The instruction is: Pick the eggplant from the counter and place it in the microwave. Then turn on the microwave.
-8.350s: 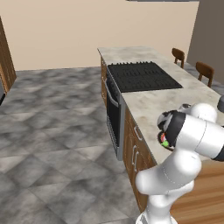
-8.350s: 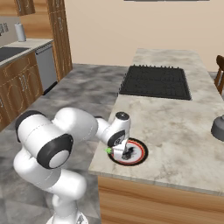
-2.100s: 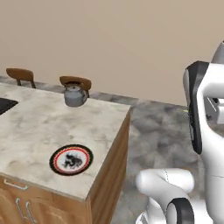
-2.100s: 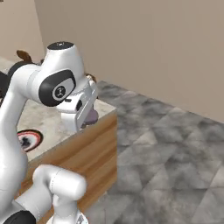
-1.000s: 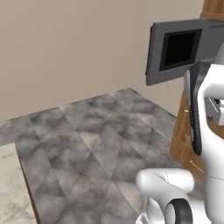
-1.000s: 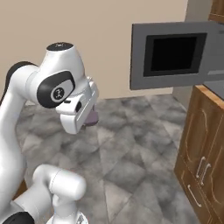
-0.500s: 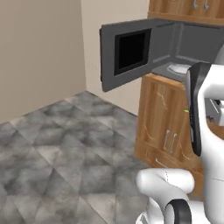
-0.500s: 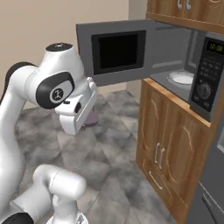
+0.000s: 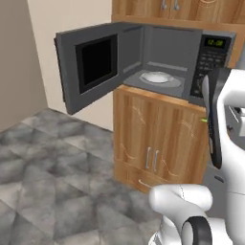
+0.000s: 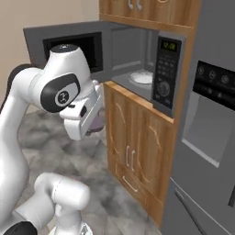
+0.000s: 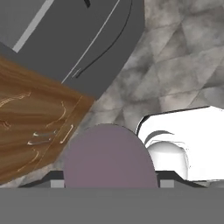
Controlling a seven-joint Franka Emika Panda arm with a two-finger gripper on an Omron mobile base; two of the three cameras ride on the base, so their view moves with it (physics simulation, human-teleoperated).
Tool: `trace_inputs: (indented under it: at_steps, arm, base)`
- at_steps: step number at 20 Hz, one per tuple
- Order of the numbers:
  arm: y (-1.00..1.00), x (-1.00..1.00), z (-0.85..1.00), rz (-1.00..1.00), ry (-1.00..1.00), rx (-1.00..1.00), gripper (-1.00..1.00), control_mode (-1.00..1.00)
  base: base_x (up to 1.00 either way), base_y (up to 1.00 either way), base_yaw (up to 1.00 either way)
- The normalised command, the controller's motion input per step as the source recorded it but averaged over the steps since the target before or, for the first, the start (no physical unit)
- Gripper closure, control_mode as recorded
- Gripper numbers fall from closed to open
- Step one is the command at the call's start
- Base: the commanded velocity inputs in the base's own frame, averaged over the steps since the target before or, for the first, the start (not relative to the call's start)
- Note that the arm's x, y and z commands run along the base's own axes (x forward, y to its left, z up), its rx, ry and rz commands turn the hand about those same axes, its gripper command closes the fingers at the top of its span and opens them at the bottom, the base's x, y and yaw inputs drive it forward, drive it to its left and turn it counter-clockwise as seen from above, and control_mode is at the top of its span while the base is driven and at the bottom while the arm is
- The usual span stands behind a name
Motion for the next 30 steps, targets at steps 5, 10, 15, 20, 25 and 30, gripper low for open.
trace_inputs:
  at_steps: [5, 10, 15, 20, 25, 30]
  arm:
    - [0.00, 0.00, 0.00, 0.00, 0.00, 0.00, 1.00, 1.00]
    - [0.00, 0.00, 0.00, 0.00, 0.00, 0.00, 1.00, 1.00]
    - [0.00, 0.00, 0.00, 0.00, 0.00, 0.00, 1.00, 1.00]
    - [0.00, 0.00, 0.00, 0.00, 0.00, 0.00, 1.00, 1.00]
    - [0.00, 0.00, 0.00, 0.00, 0.00, 0.00, 1.00, 1.00]
    - [0.00, 0.00, 0.00, 0.00, 0.00, 0.00, 1.00, 1.00]
  base:
    - [0.30, 0.07, -0.52]
    - [0.04, 0.28, -0.27]
    - [0.22, 0.60, -0.11]
    - [0.43, 0.54, -0.03]
    - [0.49, 0.35, 0.00]
    - [0.58, 0.07, 0.03]
